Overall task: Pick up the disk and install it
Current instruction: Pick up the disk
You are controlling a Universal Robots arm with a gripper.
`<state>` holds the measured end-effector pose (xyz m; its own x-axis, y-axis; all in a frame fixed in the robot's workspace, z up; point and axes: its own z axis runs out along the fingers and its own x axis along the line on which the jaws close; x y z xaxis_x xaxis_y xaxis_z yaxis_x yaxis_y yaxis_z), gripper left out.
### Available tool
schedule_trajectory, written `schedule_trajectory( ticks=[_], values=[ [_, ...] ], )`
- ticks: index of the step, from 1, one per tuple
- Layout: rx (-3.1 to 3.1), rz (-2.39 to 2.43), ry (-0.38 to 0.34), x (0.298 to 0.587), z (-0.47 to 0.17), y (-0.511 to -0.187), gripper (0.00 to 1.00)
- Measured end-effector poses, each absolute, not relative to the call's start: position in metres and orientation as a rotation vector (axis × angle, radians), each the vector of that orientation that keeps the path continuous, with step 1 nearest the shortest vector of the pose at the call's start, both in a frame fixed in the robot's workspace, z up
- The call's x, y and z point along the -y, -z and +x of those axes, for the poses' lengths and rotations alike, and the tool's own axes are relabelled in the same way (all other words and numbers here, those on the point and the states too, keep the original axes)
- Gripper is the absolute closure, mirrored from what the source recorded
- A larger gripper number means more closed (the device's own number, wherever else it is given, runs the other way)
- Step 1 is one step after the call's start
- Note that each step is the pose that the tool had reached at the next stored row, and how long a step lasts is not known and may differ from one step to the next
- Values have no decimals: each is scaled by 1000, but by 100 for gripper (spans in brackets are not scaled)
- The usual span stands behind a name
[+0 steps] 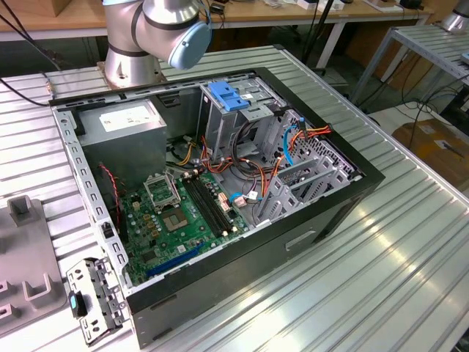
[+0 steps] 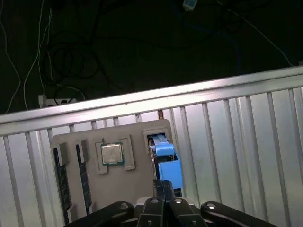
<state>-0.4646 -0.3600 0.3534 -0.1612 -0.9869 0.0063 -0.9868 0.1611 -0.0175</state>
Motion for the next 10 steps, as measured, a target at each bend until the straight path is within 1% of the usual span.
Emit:
schedule_trajectory(
  ticks=[8, 9, 10],
  values=[
    [-2388, -2031, 27, 360, -465, -353, 89],
    [-2388, -2032, 27, 360, -465, -353, 89],
    [-2386, -2033, 27, 360, -465, -353, 83]
  ],
)
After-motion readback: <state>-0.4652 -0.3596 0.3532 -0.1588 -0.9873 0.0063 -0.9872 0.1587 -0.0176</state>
